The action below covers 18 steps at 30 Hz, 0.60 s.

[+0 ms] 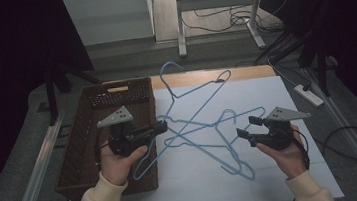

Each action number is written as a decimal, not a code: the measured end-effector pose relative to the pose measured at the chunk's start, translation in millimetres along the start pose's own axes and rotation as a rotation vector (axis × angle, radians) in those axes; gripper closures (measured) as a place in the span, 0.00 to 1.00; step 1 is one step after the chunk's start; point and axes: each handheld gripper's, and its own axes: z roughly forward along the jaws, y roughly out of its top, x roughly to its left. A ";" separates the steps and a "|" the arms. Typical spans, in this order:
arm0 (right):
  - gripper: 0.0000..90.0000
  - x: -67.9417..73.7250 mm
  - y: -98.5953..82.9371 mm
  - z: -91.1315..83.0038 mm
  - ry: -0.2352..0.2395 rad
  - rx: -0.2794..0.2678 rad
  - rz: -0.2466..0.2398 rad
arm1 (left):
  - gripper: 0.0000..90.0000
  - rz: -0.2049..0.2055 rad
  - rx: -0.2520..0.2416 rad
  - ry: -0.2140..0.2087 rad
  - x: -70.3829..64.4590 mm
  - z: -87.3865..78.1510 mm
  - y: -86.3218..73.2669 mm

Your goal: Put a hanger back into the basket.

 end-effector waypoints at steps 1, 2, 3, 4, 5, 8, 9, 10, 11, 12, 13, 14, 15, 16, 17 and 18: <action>0.36 -2.6 -3.2 -0.6 -0.011 0.010 0.001 | 0.97 0.000 -0.002 0.008 2.0 -2.2 1.0; 0.36 -5.3 -6.5 -1.2 -0.016 0.013 0.004 | 0.97 -0.001 -0.004 0.018 5.1 -4.8 2.1; 0.36 -8.8 -10.2 -2.6 -0.022 0.017 0.009 | 0.97 -0.001 -0.005 0.028 7.8 -6.7 2.8; 0.36 -11.2 -12.9 -3.7 -0.028 0.018 0.014 | 0.97 0.000 -0.006 0.037 10.0 -8.1 3.2; 0.36 -13.0 -14.7 -4.6 -0.031 0.017 0.017 | 0.97 0.003 -0.009 0.051 13.0 -10.0 3.6; 0.36 -18.1 -20.0 -7.8 -0.042 0.012 0.025 | 0.97 0.007 -0.011 0.087 21.1 -15.1 3.6; 0.36 -19.3 -21.4 -8.6 -0.046 0.014 0.027 | 0.97 0.010 -0.012 0.101 23.5 -16.9 3.4; 0.36 -20.4 -22.8 -8.9 -0.049 0.011 0.029 | 0.97 0.012 -0.011 0.109 25.9 -18.8 3.3; 0.35 -21.5 -24.0 -9.1 -0.051 0.012 0.031 | 0.97 0.015 -0.011 0.116 28.2 -20.8 3.1; 0.35 -22.3 -25.1 -8.9 -0.054 0.014 0.034 | 0.97 0.018 -0.011 0.128 30.4 -22.9 3.0; 0.35 -23.1 -26.1 -8.5 -0.056 0.017 0.036 | 0.97 0.022 -0.012 0.138 32.7 -25.3 2.9; 0.35 -23.4 -27.0 -8.1 -0.058 0.019 0.040 | 0.97 0.023 -0.013 0.143 35.5 -28.1 2.8; 0.35 -23.8 -27.7 -7.6 -0.059 0.024 0.040 | 0.97 0.024 -0.017 0.149 38.3 -30.8 2.5; 0.35 -24.1 -28.4 -7.0 -0.060 0.027 0.039 | 0.97 0.025 -0.018 0.159 41.4 -33.8 2.3; 0.35 -24.1 -29.0 -6.3 -0.061 0.031 0.037 | 0.97 0.026 -0.020 0.168 44.8 -37.0 2.1; 0.35 -24.2 -29.6 -5.5 -0.063 0.035 0.036 | 0.97 0.020 -0.025 0.174 48.4 -40.4 1.7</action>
